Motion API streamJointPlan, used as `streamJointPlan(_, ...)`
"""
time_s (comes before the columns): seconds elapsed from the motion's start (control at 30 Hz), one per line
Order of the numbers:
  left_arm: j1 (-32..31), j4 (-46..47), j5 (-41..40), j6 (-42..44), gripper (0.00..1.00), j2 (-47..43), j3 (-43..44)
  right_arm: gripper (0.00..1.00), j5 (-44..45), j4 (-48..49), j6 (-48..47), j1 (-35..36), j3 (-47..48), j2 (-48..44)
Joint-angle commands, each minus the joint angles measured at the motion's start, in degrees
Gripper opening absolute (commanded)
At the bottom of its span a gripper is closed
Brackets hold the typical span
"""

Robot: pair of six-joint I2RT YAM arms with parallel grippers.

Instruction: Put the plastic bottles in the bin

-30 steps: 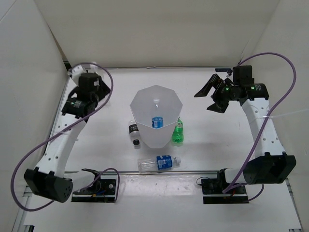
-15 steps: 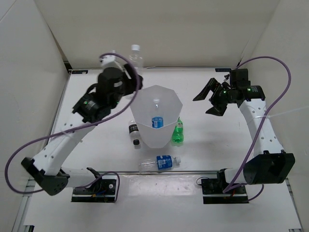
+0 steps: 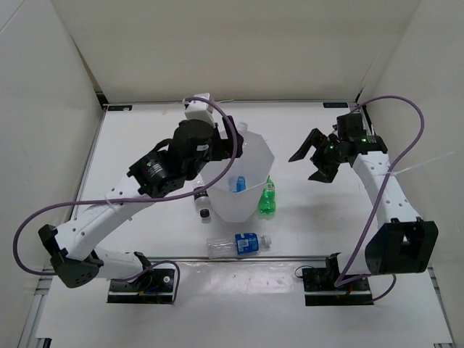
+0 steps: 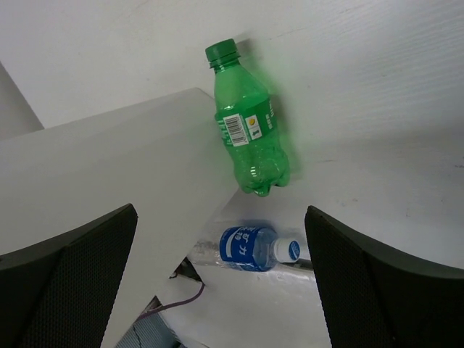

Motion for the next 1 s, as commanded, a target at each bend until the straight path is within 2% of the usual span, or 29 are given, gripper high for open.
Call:
streamJointPlan(0.0,-0.2,0.5,-4.8,4.4,1.00,-4.6,5.0,1.00,0.5,5.3,-0.7,1.7,-1.6,3.2)
streamJointPlan(0.13,-0.2,0.5,-12.0,8.9,1.00,-6.8,11.2,1.00,1.0,9.0,-2.2,5.8,0.4,10.4)
streamJointPlan(0.2,-0.2,-0.5,-15.4,9.4,1.00,-9.0,10.7,1.00,1.0,9.0,-3.9,7.7,2.1,16.0)
streamJointPlan(0.23,0.4,-0.6,-19.7,8.7,1.00,-10.1,9.6,1.00,1.0,9.7,-3.9,8.4,3.1,18.0)
streamJointPlan(0.27,0.4,-1.7,-22.2,8.1,1.00,-12.3,6.5,1.00,1.0,9.7,-4.7,9.1,5.0,21.7)
streamJointPlan(0.37,1.0,-11.2,-28.9,1.2,1.00,-14.5,2.7,1.00,1.6,9.7,-4.7,11.0,7.4,28.3)
streamJointPlan(0.4,1.0,-15.2,-29.9,-4.3,1.00,-14.5,2.7,1.00,1.6,9.7,-4.7,11.5,7.9,29.6)
streamJointPlan(0.43,1.0,-23.2,-30.7,-7.6,1.00,-14.5,2.1,1.00,1.6,9.7,-4.7,11.5,8.0,30.6)
streamJointPlan(0.5,1.0,-31.4,-31.4,-15.3,1.00,-15.5,0.9,0.99,1.6,9.7,-4.7,12.8,8.6,33.3)
streamJointPlan(0.53,1.0,-34.9,-31.4,-23.7,1.00,-15.5,0.0,0.99,1.6,9.7,-4.7,12.8,8.6,34.0)
streamJointPlan(0.57,1.0,-38.3,-30.8,-27.7,1.00,-16.7,-1.1,0.97,1.6,9.7,-4.7,13.5,8.6,35.3)
streamJointPlan(0.6,1.0,-41.5,-29.4,-30.2,1.00,-18.9,-4.6,0.94,1.6,9.7,-4.7,13.5,8.6,35.9)
streamJointPlan(0.67,1.0,-42.0,-27.3,-34.9,1.00,-21.5,-8.7,0.90,1.6,9.7,-4.7,14.0,8.6,37.2)
streamJointPlan(0.73,1.0,-42.6,-25.1,-38.7,1.00,-25.4,-13.8,0.76,1.6,10.2,-4.7,14.0,7.7,37.2)
streamJointPlan(0.77,1.0,-43.1,-25.1,-39.4,1.00,-26.5,-15.0,0.71,2.3,10.2,-4.7,14.0,6.3,37.2)
streamJointPlan(0.8,1.0,-43.1,-24.3,-40.0,1.00,-28.2,-16.8,0.61,3.1,10.2,-4.7,14.0,5.7,37.2)
streamJointPlan(0.97,1.0,-43.6,-24.3,-41.4,1.00,-29.6,-19.7,0.42,9.3,5.6,-4.1,11.2,3.9,30.2)
